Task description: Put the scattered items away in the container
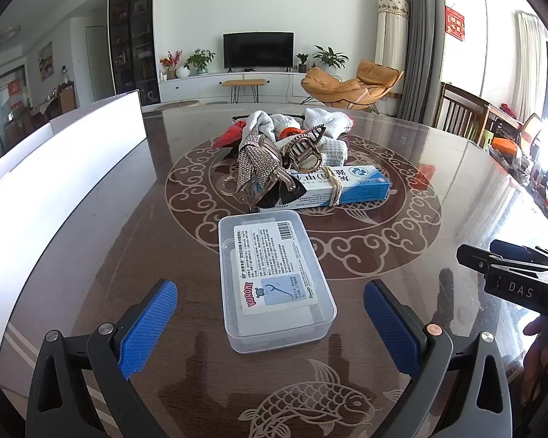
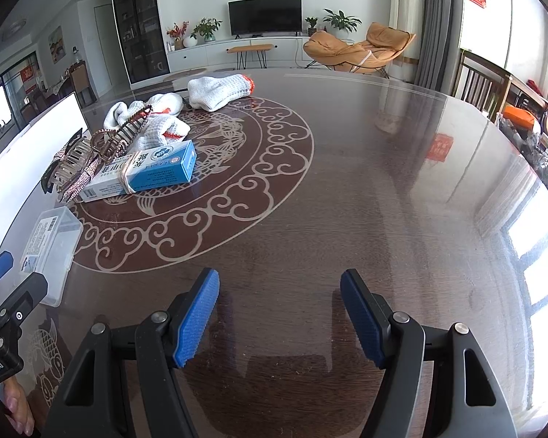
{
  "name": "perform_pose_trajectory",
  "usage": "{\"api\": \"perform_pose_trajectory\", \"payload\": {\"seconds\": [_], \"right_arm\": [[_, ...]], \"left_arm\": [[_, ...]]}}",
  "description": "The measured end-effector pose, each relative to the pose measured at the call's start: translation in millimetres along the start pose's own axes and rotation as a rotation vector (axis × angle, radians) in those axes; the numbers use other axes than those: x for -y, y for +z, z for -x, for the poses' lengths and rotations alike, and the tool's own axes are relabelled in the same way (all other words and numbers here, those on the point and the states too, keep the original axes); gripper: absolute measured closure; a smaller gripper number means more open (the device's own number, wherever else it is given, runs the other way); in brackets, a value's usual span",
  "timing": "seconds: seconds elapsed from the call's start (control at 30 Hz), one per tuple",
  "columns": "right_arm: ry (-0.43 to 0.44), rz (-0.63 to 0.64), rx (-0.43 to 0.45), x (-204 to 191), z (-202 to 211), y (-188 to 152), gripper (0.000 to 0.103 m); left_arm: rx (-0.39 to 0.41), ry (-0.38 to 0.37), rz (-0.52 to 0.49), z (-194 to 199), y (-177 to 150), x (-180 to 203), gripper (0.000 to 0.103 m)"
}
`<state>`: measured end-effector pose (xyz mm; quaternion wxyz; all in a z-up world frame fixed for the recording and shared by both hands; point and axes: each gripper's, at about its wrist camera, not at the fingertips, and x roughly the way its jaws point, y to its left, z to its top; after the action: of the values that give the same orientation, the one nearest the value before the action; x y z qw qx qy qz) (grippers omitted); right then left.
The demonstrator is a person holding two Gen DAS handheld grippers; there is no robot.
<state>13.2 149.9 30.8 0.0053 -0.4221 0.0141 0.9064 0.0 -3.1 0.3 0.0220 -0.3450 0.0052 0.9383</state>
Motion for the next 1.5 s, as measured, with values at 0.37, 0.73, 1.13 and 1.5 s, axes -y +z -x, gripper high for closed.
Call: {"api": "perform_pose_trajectory", "payload": {"seconds": [0.37, 0.73, 1.13, 1.5], "right_arm": [[0.004, -0.006, 0.000, 1.6, -0.2, 0.1, 0.033], [0.006, -0.009, 0.001, 1.3, -0.9, 0.6, 0.033], [0.009, -0.010, 0.001, 0.9, -1.0, 0.8, 0.033], [0.012, -0.011, 0.000, 0.1, -1.5, -0.2, 0.033]], "left_arm": [[-0.013, 0.003, -0.001, -0.5, -0.5, -0.2, 0.000], [0.016, -0.001, 0.005, -0.1, -0.4, -1.1, 0.000], [0.017, -0.006, 0.018, -1.9, -0.2, -2.5, 0.000], [0.026, -0.004, 0.018, -1.1, -1.3, -1.4, 0.000]]}}
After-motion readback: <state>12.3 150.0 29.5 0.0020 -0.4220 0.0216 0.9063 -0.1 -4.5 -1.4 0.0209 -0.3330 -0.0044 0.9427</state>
